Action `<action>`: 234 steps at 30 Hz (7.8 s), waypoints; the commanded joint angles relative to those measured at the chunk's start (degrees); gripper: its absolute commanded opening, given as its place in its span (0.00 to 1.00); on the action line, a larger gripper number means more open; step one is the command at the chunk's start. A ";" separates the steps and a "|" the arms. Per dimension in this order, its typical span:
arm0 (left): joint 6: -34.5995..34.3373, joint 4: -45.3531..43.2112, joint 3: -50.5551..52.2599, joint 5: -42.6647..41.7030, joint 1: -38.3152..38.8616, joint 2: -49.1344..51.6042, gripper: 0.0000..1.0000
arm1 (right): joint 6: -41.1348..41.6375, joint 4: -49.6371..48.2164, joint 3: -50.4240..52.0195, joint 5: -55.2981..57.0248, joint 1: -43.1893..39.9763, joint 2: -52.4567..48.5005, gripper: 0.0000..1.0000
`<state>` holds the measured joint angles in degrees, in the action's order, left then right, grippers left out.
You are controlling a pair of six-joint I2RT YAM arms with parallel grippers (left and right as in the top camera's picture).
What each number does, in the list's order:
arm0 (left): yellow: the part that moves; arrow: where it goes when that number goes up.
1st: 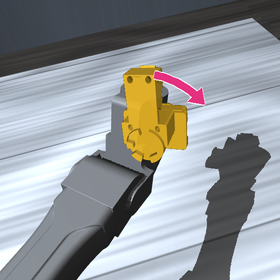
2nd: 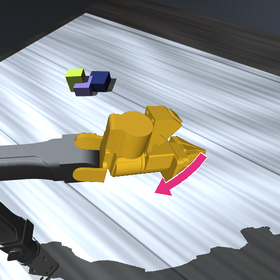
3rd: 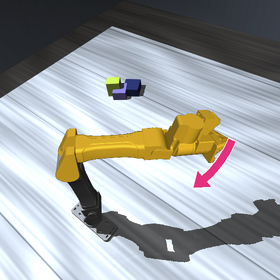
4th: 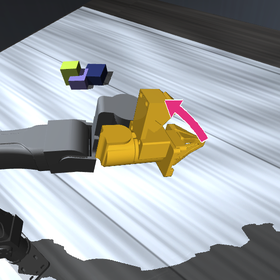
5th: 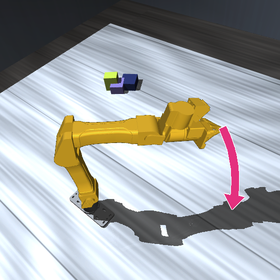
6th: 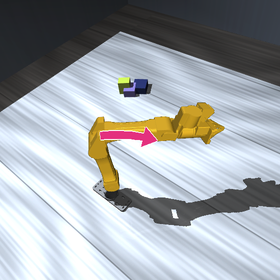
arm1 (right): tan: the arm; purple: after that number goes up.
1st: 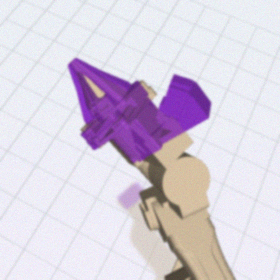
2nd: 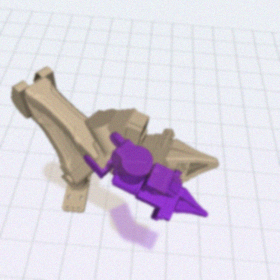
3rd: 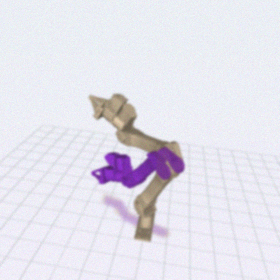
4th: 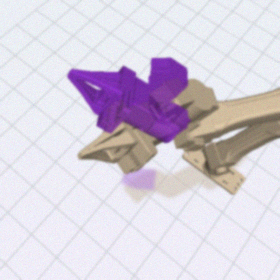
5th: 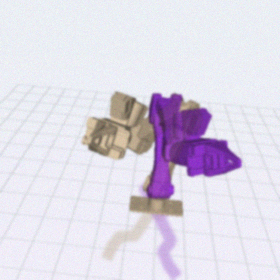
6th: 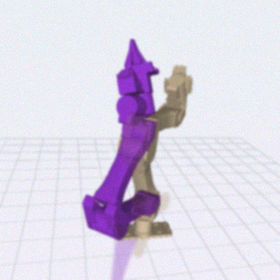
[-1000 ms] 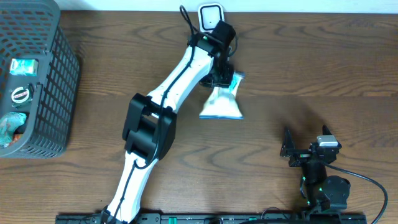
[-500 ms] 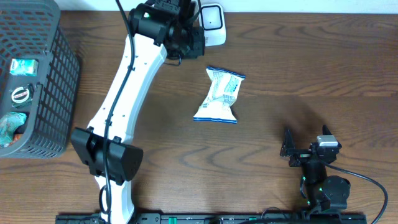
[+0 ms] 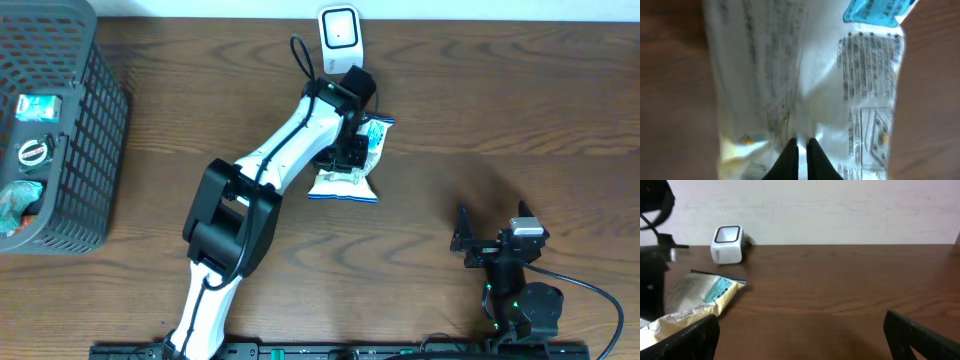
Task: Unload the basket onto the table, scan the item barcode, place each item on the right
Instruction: 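Carry the white snack bag to the scanner and hold it under, then release the white snack bag on the table center, then reach the left gripper into the basket and grasp the green tissue pack, then move the green tissue pack past the scanner and drop it left of the bag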
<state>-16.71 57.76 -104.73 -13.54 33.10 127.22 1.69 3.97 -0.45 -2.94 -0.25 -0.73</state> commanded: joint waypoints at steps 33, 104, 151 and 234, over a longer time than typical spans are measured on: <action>-4.35 -19.02 0.63 17.90 -4.13 5.05 0.10 | -0.04 0.13 0.15 0.24 -0.46 0.20 0.99; 3.93 -17.94 7.26 15.58 4.39 -14.16 0.46 | -0.04 0.13 0.15 0.24 -0.46 0.17 0.99; 13.07 -13.79 6.25 35.17 -70.14 -27.78 1.00 | -0.07 0.13 0.15 0.24 -0.46 0.17 0.99; -9.01 -29.92 16.48 -18.38 -48.33 -50.82 0.07 | -0.07 0.11 0.15 0.24 -0.46 0.20 0.99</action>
<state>-29.71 23.27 -87.70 -31.77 -22.24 75.18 1.69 3.97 -0.43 -2.94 -0.25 -0.73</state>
